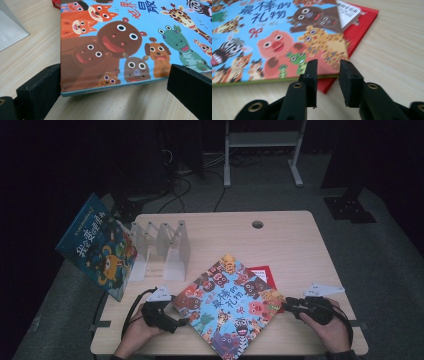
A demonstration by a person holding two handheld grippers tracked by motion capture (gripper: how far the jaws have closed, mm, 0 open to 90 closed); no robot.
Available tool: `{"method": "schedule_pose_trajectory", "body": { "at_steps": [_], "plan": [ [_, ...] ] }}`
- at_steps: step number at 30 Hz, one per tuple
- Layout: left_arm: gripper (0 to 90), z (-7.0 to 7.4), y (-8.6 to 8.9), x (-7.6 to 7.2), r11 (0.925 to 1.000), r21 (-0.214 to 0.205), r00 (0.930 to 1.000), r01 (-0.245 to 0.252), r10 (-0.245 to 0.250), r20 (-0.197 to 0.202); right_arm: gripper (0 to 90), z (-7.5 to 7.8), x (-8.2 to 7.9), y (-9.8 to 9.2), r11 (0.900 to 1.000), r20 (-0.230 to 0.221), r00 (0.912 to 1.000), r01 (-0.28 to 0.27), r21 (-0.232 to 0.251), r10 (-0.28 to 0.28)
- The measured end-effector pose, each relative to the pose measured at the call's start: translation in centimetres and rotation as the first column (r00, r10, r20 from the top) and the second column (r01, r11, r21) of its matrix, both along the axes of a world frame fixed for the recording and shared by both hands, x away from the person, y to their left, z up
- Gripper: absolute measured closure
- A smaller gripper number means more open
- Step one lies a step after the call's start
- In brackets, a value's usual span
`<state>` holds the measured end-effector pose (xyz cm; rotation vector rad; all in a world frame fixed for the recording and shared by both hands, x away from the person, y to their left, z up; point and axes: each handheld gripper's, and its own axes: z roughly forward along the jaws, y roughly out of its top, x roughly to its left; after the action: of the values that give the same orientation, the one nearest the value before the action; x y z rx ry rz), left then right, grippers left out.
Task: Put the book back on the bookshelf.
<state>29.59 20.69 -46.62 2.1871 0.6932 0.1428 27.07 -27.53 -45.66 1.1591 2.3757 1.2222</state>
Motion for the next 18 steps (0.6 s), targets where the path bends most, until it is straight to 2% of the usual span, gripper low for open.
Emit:
{"method": "schedule_pose_trajectory", "body": {
  "at_steps": [5, 10, 18],
  "plan": [
    [0.4, 0.0, 0.0, 0.0, 1.0, 0.0, 1.0, 0.001, -0.001, 0.0, 76.1, -0.5, -1.4, 0.7, 0.9992, -0.016, 0.999, -0.04, 0.007, 0.041],
    [0.4, 0.0, 0.0, 0.0, 1.0, 0.001, 1.0, 0.002, -0.002, 0.0, 78.3, -0.9, -2.2, 2.0, 0.9966, -0.023, 0.9964, -0.082, 0.0, 0.082],
    [0.4, 0.0, 0.0, 0.1, 1.0, -0.005, 1.0, 0.001, -0.001, -0.001, 80.3, -0.8, -2.0, 2.7, 0.9958, -0.006, 0.9958, -0.091, 0.003, 0.091]
  ]
}}
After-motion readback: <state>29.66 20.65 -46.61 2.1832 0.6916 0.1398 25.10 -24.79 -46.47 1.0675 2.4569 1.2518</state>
